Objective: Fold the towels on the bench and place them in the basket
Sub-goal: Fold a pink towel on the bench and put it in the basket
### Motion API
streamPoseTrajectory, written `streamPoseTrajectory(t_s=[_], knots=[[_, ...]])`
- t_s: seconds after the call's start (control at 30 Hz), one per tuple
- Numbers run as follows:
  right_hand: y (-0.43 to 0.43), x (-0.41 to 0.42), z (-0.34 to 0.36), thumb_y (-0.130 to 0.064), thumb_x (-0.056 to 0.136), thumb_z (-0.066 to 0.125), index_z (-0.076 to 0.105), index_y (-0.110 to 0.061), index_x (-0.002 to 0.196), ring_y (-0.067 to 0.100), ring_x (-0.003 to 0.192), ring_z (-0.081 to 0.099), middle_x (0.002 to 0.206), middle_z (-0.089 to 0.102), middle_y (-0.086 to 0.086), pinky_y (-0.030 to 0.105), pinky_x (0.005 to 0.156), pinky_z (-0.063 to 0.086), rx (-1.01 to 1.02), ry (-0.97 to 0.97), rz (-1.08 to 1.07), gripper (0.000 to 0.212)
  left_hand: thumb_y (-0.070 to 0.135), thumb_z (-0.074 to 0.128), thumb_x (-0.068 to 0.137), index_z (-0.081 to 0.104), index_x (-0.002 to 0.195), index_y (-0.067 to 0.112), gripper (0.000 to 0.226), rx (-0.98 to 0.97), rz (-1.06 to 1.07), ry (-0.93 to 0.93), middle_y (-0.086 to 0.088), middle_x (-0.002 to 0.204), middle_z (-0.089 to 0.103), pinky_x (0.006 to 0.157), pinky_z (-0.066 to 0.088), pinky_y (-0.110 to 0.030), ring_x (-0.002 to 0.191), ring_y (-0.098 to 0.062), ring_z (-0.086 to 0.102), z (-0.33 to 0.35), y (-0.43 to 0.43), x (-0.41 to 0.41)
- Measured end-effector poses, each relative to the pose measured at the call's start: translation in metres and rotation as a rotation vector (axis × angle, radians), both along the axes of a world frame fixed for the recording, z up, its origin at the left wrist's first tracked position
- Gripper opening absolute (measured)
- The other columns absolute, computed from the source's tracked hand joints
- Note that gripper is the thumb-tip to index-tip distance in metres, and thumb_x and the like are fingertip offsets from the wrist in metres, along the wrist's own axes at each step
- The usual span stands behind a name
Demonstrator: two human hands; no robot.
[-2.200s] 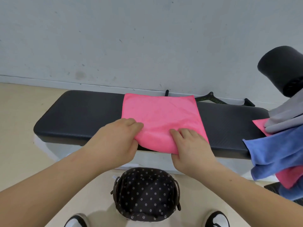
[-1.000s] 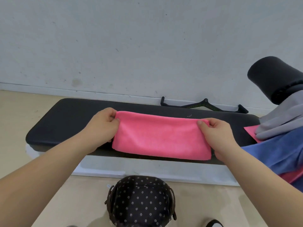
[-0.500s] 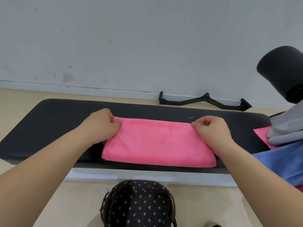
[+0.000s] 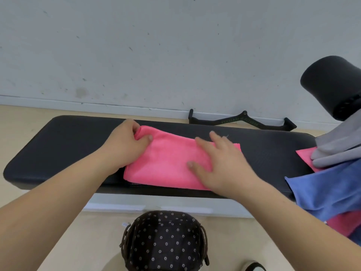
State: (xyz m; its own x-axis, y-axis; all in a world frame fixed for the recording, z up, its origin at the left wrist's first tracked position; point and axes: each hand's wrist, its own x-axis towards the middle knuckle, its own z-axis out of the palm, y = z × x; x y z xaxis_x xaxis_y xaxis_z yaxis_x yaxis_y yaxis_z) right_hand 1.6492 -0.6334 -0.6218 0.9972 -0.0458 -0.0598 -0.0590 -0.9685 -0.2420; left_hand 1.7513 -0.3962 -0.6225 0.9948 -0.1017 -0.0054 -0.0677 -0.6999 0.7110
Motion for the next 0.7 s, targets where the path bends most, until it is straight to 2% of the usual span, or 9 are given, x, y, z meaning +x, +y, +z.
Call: streamPoseTrajectory(t_s=[0.03, 0.1, 0.2, 0.3, 0.43, 0.57, 0.7], knots=[[0.005, -0.004, -0.006, -0.079, 0.092, 0.028, 0.013, -0.044, 0.161, 0.033, 0.159, 0.001, 0.173, -0.002, 0.002, 0.056, 0.127, 0.006, -0.056, 0.107, 0.005, 0.079, 0.036, 0.068, 0.095, 0.057, 0.109, 0.016, 0.028, -0.048, 0.029, 0.025, 0.001, 0.102, 0.06, 0.066, 0.042, -0.028, 0.086, -0.014, 0.056, 0.001, 0.002, -0.001], [0.005, -0.007, -0.017, -0.083, 0.091, 0.018, -0.001, -0.05, 0.16, 0.034, 0.158, -0.012, 0.172, -0.015, -0.002, 0.061, 0.124, -0.005, -0.099, 0.211, -0.023, 0.079, 0.038, 0.07, 0.094, 0.064, 0.11, 0.011, 0.032, -0.096, 0.056, 0.121, -0.007, 0.104, 0.066, 0.066, 0.045, -0.029, 0.087, -0.016, 0.061, 0.0, 0.005, -0.002], [-0.001, -0.005, -0.026, -0.084, 0.089, 0.009, -0.004, -0.055, 0.158, 0.033, 0.157, -0.017, 0.171, -0.018, -0.007, 0.062, 0.122, -0.011, -0.113, 0.189, -0.038, 0.076, 0.039, 0.074, 0.092, 0.071, 0.097, 0.005, 0.035, -0.133, 0.066, 0.325, -0.013, 0.094, 0.073, 0.055, 0.051, -0.029, 0.076, -0.023, 0.068, 0.004, 0.007, -0.007], [-0.003, 0.0, -0.031, -0.084, 0.088, 0.008, -0.001, -0.058, 0.157, 0.032, 0.157, -0.016, 0.172, -0.014, -0.008, 0.063, 0.122, -0.01, -0.125, 0.14, -0.041, 0.074, 0.038, 0.081, 0.087, 0.069, 0.101, 0.005, 0.037, -0.163, 0.07, 0.449, -0.013, 0.095, 0.074, 0.052, 0.057, -0.032, 0.079, -0.028, 0.073, 0.009, 0.008, -0.014], [0.0, 0.006, -0.03, -0.083, 0.09, 0.008, 0.001, -0.057, 0.157, 0.034, 0.157, -0.014, 0.173, -0.011, -0.006, 0.066, 0.12, -0.014, -0.148, 0.118, -0.071, 0.073, 0.032, 0.076, 0.093, 0.071, 0.102, 0.01, 0.024, -0.203, 0.015, 0.431, -0.008, 0.095, 0.075, 0.052, 0.056, -0.029, 0.079, -0.022, 0.073, 0.009, 0.007, -0.016], [0.022, 0.009, -0.02, -0.073, 0.097, 0.006, 0.0, -0.047, 0.161, 0.037, 0.157, -0.016, 0.172, -0.017, -0.001, 0.067, 0.12, -0.012, -0.235, 0.022, -0.022, 0.069, 0.034, 0.074, 0.094, 0.069, 0.101, 0.011, 0.025, -0.27, 0.068, 0.367, -0.007, 0.094, 0.073, 0.052, 0.051, -0.028, 0.075, -0.021, 0.068, 0.01, 0.019, -0.009], [0.047, 0.008, -0.028, -0.071, 0.098, 0.006, -0.012, -0.052, 0.158, 0.036, 0.155, -0.025, 0.17, -0.024, -0.003, 0.064, 0.121, -0.015, -0.162, 0.15, 0.055, 0.065, 0.035, 0.075, 0.093, 0.065, 0.092, 0.011, 0.026, -0.361, 0.178, 0.357, -0.006, 0.086, 0.07, 0.056, 0.046, -0.029, 0.069, -0.022, 0.062, 0.01, 0.039, -0.003]])
